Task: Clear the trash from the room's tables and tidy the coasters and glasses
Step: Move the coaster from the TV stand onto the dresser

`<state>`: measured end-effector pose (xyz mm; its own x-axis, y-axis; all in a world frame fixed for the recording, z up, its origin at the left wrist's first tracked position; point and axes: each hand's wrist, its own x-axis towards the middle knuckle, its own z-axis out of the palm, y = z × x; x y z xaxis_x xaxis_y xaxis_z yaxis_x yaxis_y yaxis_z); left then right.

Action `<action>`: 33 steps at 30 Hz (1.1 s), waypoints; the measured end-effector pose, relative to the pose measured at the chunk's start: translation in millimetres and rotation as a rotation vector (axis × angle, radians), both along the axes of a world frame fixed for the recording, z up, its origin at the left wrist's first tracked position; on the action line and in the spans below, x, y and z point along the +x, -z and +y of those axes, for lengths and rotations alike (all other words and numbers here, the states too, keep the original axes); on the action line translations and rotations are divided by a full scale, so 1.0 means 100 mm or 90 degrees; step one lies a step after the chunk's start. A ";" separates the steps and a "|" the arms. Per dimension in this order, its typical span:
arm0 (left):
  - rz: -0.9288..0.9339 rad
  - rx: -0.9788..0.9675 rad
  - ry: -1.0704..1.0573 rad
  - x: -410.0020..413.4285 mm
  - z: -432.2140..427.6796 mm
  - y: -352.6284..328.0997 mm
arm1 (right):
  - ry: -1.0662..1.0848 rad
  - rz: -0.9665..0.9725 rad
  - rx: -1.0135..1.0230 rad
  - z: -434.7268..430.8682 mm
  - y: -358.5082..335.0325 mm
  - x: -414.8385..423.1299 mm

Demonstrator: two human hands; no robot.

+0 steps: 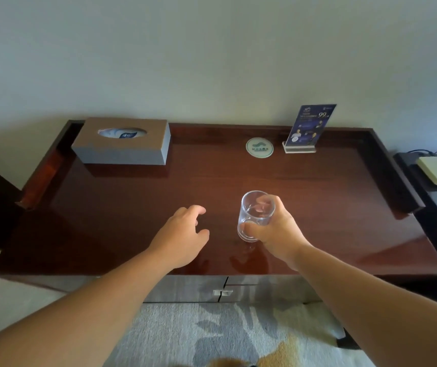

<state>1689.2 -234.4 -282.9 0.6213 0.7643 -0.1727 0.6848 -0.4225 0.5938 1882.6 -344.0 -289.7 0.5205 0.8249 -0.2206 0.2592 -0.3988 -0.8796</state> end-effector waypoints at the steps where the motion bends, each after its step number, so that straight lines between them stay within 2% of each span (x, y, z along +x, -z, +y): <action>1: -0.007 0.004 0.003 0.01 0.01 -0.05 | 0.001 -0.005 0.004 0.02 -0.07 0.02; 14: -0.056 0.072 0.023 0.49 0.53 -0.61 | 0.065 -0.049 0.063 0.52 -0.74 0.66; 21: -0.061 0.069 -0.001 0.98 0.92 -0.51 | 0.040 -0.084 0.058 1.18 -0.57 1.17; 33: 0.012 0.018 -0.046 1.63 1.46 -0.10 | -0.003 -0.071 0.024 1.96 -0.05 1.85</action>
